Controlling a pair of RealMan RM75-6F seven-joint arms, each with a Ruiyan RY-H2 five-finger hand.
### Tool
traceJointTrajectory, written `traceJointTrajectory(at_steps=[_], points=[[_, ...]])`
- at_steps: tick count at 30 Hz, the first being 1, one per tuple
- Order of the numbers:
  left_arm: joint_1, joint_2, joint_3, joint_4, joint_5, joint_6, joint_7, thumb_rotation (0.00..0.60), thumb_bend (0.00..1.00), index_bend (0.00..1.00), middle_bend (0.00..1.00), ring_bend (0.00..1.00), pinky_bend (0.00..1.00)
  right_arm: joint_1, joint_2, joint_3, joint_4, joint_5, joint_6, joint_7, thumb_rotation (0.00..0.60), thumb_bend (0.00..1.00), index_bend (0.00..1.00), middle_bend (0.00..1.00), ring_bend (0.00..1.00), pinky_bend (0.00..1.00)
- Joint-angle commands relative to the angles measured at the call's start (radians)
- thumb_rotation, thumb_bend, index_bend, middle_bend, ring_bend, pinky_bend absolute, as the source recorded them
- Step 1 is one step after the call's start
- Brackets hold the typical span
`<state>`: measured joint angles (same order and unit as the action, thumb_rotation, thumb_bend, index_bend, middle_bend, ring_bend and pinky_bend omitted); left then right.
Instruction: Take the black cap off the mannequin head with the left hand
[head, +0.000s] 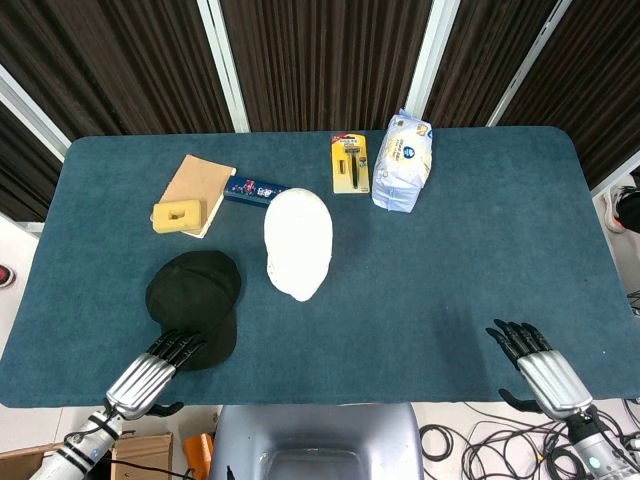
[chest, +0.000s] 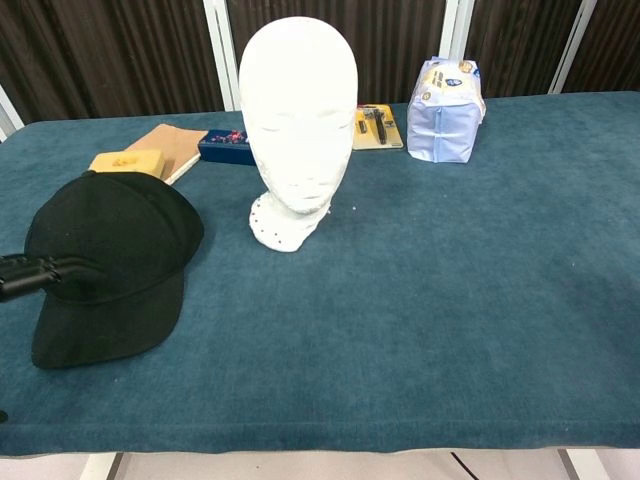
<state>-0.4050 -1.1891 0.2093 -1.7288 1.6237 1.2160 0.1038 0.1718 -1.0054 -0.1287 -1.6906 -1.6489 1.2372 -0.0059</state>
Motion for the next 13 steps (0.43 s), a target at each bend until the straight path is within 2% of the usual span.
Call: traceJointTrajectory(at_steps=[1, 3, 4, 7, 11, 13], points=[[0.072, 0.055, 0.021, 0.041, 0.085, 0.155, -0.078, 0.6, 0.23, 0.0, 0.0, 0.0, 0.01, -0.002, -0.002, 0.001, 0.0, 0.002, 0.002, -0.005, 0.6, 0.2, 0.0, 0.0, 0.0, 0.07], [0.092, 0.071, 0.027, 0.048, 0.081, 0.178, -0.09, 0.6, 0.24, 0.0, 0.0, 0.0, 0.01, -0.002, -0.004, 0.002, 0.0, 0.003, 0.003, -0.008, 0.6, 0.21, 0.0, 0.0, 0.0, 0.07], [0.131, 0.088, 0.025, 0.064, 0.039, 0.217, -0.099, 0.6, 0.25, 0.0, 0.0, 0.0, 0.0, -0.002, -0.007, 0.001, 0.0, 0.003, 0.0, -0.015, 0.6, 0.21, 0.0, 0.0, 0.0, 0.07], [0.234, 0.022, -0.009, 0.156, 0.001, 0.357, -0.189, 0.6, 0.25, 0.0, 0.0, 0.0, 0.0, -0.003, -0.019, 0.001, -0.002, 0.011, -0.01, -0.046, 0.6, 0.21, 0.0, 0.0, 0.0, 0.07], [0.266, -0.003, -0.022, 0.22, 0.054, 0.424, -0.189, 0.6, 0.28, 0.0, 0.0, 0.0, 0.0, -0.003, -0.028, 0.002, -0.006, 0.017, -0.015, -0.071, 0.6, 0.21, 0.0, 0.0, 0.0, 0.07], [0.274, -0.008, -0.022, 0.231, 0.062, 0.422, -0.189, 0.6, 0.28, 0.0, 0.0, 0.0, 0.0, -0.005, -0.03, 0.003, -0.009, 0.018, -0.012, -0.076, 0.6, 0.2, 0.0, 0.0, 0.0, 0.07]])
